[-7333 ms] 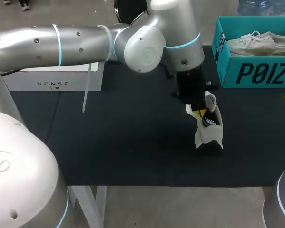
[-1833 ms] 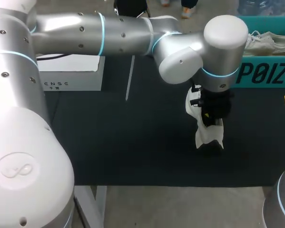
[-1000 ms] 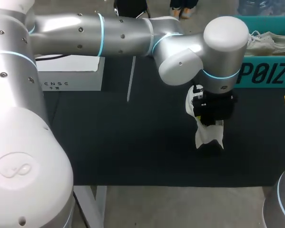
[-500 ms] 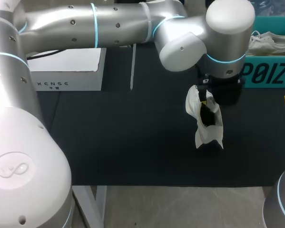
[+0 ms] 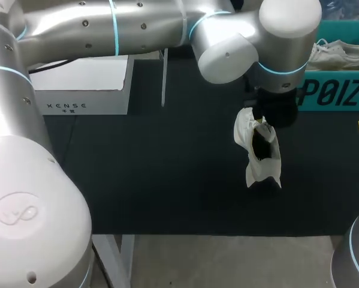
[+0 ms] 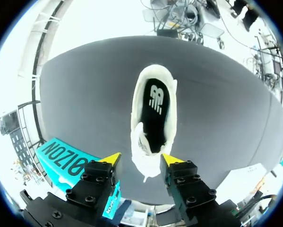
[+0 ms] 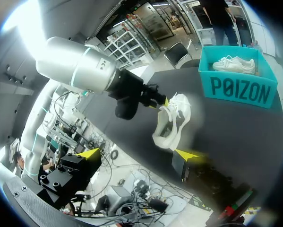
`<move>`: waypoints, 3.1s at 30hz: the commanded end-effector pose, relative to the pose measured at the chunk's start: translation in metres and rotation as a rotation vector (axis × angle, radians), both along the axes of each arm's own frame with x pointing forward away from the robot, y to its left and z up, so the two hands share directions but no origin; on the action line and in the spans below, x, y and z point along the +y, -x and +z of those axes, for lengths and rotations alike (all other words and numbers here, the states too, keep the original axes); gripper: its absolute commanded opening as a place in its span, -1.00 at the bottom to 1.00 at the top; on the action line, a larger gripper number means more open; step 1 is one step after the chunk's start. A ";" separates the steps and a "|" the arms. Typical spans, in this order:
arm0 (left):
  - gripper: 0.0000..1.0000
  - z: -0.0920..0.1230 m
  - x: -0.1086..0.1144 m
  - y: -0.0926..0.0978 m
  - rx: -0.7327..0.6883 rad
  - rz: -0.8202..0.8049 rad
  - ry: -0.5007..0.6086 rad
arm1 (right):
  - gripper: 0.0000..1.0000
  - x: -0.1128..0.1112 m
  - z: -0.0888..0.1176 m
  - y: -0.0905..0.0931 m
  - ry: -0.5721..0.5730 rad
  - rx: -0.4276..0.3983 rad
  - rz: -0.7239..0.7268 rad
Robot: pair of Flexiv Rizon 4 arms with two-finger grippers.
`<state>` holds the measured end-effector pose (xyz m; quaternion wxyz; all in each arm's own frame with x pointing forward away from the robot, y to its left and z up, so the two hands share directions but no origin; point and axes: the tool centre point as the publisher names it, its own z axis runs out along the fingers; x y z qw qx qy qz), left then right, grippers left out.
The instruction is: Take the shoe out of the shoebox, open the shoe tongue, remove and reinsert the insole, then place the shoe into the shoebox
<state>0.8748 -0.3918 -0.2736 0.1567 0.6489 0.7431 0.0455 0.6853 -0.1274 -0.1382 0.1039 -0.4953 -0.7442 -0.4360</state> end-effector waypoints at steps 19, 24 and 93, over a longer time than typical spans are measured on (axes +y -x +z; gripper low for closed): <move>-1.00 -0.009 0.021 -0.028 -0.007 0.082 0.018 | 1.00 0.000 0.000 0.012 0.003 -0.012 -0.016; -1.00 -0.032 0.014 -0.024 0.023 0.090 0.024 | 1.00 0.000 0.000 0.012 0.003 -0.012 -0.016; -1.00 -0.032 0.021 0.011 0.040 0.138 0.126 | 1.00 0.000 0.000 0.012 0.003 -0.012 -0.016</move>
